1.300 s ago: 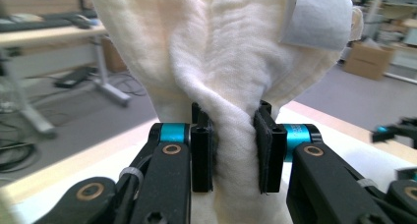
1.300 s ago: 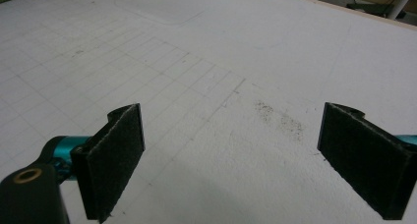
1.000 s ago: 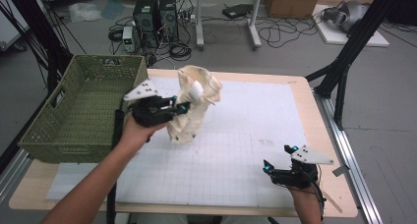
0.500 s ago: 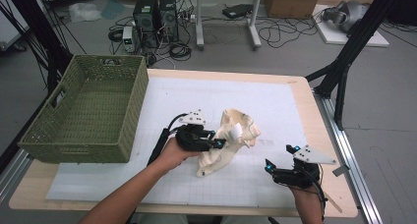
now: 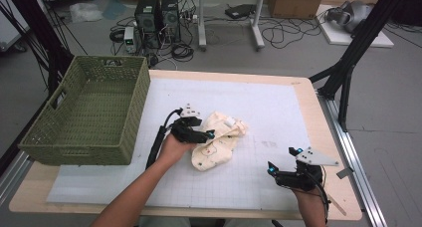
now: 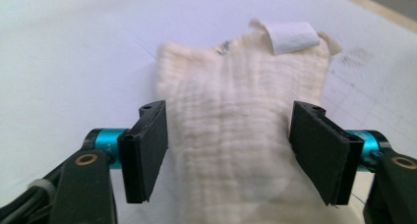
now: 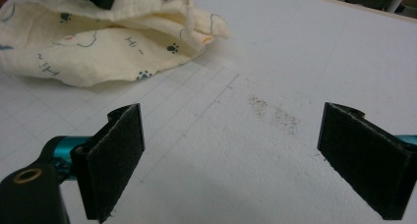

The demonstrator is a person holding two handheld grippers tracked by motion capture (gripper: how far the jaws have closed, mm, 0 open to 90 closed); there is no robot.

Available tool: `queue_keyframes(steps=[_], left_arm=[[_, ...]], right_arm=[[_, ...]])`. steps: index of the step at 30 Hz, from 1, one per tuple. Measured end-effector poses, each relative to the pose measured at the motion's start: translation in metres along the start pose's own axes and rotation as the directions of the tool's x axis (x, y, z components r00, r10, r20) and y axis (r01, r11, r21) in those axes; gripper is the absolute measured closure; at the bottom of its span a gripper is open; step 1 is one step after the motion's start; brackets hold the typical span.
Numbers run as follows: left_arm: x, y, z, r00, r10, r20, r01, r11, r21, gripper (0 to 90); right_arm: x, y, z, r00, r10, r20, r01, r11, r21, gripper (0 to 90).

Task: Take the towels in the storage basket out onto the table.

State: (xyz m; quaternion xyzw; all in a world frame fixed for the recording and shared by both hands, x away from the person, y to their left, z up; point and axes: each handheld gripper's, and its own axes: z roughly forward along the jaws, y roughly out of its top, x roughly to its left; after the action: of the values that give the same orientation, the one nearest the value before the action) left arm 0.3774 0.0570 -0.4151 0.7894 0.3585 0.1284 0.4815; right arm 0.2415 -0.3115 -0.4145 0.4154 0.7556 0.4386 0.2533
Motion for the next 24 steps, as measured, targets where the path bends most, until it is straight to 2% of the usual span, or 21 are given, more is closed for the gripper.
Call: queue_keyframes(steps=[1,4,6,7,8,9,11,14,15,18,19,22,24], left_arm=[[0.000,0.000,0.000,1.0000,0.000,0.000,0.000,1.0000,0.000,29.0],[0.007,-0.003,-0.025,0.9996,0.007,-0.026,-0.009,0.9984,-0.057,26.5],[0.009,-0.005,-0.030,0.9996,0.009,-0.026,-0.010,0.9978,-0.066,25.9],[0.011,-0.009,-0.037,0.9996,0.008,-0.027,-0.010,0.9977,-0.066,24.5],[0.012,-0.018,-0.050,0.9994,0.012,-0.033,-0.015,0.9955,-0.093,23.5],[0.012,-0.018,-0.050,0.9994,0.012,-0.033,-0.015,0.9955,-0.093,22.7],[0.012,-0.028,-0.061,0.9984,0.032,-0.046,-0.036,0.9938,-0.105,18.8],[0.011,-0.041,-0.073,0.9978,0.045,-0.049,-0.051,0.9905,-0.128,18.2],[0.012,-0.048,-0.080,0.9978,0.046,-0.047,-0.053,0.9868,-0.153,18.1],[0.014,-0.052,-0.085,0.9980,0.045,-0.044,-0.052,0.9845,-0.168,18.1],[0.016,-0.054,-0.087,0.9985,0.037,-0.040,-0.043,0.9825,-0.181,18.1],[0.017,-0.056,-0.088,0.9987,0.029,-0.041,-0.036,0.9839,-0.175,18.1],[0.016,-0.057,-0.087,0.9989,0.036,-0.029,-0.040,0.9844,-0.171,18.1]], right_arm=[[0.000,0.000,0.000,1.0000,-0.001,0.001,0.001,1.0000,0.000,9.7],[0.000,0.000,0.000,0.9999,-0.006,0.012,0.006,1.0000,-0.003,9.7],[0.000,0.000,0.000,0.9998,-0.005,0.017,0.005,1.0000,-0.003,9.7],[-0.001,0.000,0.001,0.9999,-0.002,0.016,0.002,1.0000,-0.003,9.7],[-0.001,0.000,0.002,0.9999,0.001,0.017,-0.001,1.0000,-0.003,9.7],[-0.001,0.000,0.003,0.9998,-0.007,0.017,0.007,1.0000,-0.005,9.7],[0.000,0.000,0.004,0.9998,-0.011,0.018,0.011,0.9999,-0.001,9.7],[0.001,0.002,0.007,0.9987,-0.036,0.037,0.036,0.9993,0.013,9.6],[0.001,0.002,0.008,0.9983,-0.046,0.037,0.045,0.9988,0.019,9.7],[0.002,0.001,0.010,0.9991,-0.040,-0.009,0.041,0.9989,0.023,9.7],[0.002,0.001,0.010,0.9991,-0.040,-0.009,0.041,0.9989,0.023,9.7],[0.003,0.003,0.013,0.9997,-0.019,-0.018,0.020,0.9993,0.031,9.7],[0.003,0.005,0.013,1.0000,-0.002,-0.007,0.003,0.9995,0.033,9.8]])
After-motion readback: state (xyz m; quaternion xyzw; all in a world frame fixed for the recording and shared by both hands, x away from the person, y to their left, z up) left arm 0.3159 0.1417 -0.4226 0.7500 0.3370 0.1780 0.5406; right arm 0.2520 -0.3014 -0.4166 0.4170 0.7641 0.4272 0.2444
